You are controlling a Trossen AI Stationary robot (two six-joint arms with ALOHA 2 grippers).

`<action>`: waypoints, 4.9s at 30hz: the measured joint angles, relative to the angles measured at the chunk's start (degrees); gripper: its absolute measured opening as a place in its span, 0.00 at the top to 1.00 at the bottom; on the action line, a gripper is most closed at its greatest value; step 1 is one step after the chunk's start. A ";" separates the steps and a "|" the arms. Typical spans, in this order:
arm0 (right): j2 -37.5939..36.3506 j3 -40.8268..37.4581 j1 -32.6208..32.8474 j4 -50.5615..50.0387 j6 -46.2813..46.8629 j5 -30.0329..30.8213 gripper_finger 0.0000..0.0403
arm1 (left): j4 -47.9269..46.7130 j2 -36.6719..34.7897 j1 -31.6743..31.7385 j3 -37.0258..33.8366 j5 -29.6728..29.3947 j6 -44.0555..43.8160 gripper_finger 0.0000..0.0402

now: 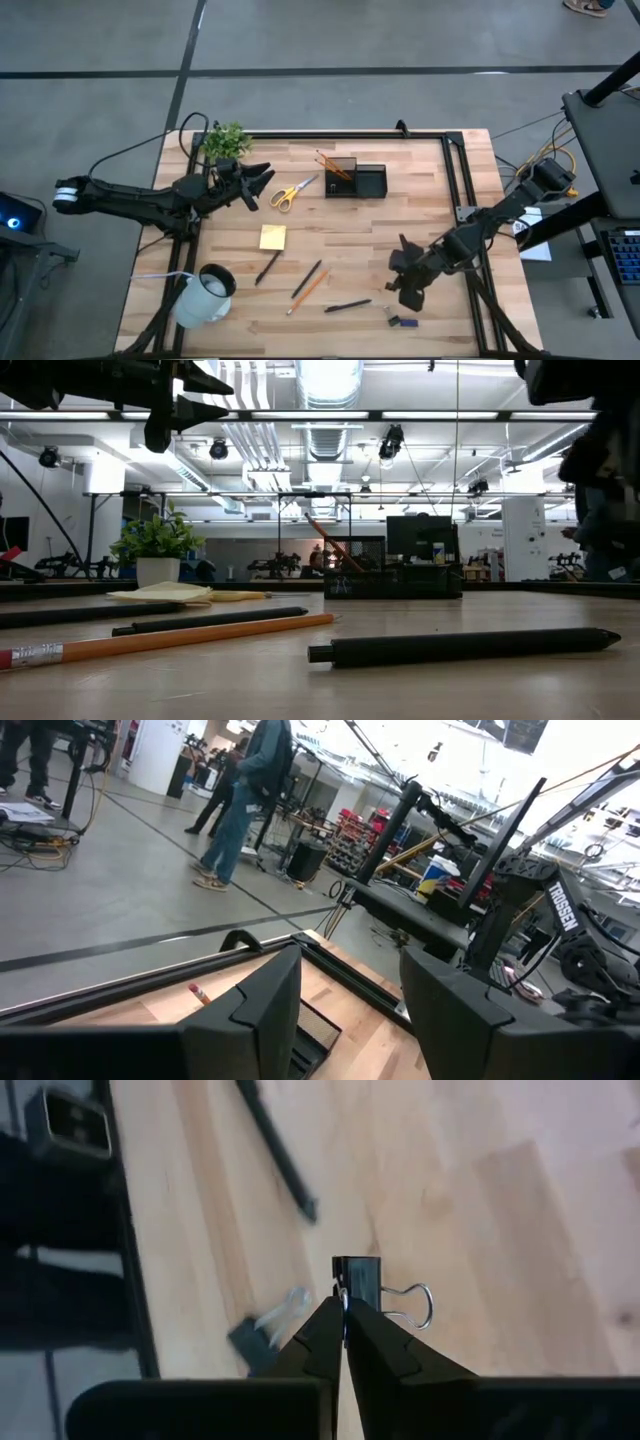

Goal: Pick and place office supplies into organizer
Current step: Put the right binder clip into the desk organizer

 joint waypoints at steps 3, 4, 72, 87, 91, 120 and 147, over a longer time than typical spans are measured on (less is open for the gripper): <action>0.00 0.00 -0.87 1.18 -0.19 4.01 0.98 | 0.00 0.00 0.00 0.00 0.00 0.00 0.61; 0.00 0.00 -1.18 1.77 -0.48 5.38 0.98 | 0.00 0.00 0.00 0.00 0.00 0.00 0.61; 0.03 -17.30 -38.14 52.69 -42.14 12.62 0.98 | 0.01 0.00 0.02 0.02 -3.27 -0.04 0.61; 2.63 -17.25 -44.46 59.28 -41.51 5.63 0.98 | 0.89 3.08 0.04 0.04 -6.84 -0.02 0.61; 6.92 -17.24 -45.93 61.32 -40.67 3.88 0.98 | 3.14 4.44 0.07 0.04 -7.91 0.07 0.61; 20.74 -8.11 -46.52 60.93 -54.67 5.30 0.98 | 5.12 4.44 0.07 0.04 -7.87 0.09 0.61; 20.68 -8.11 -47.77 57.36 -64.92 5.34 0.98 | 5.23 4.46 0.07 0.04 -7.87 0.04 0.61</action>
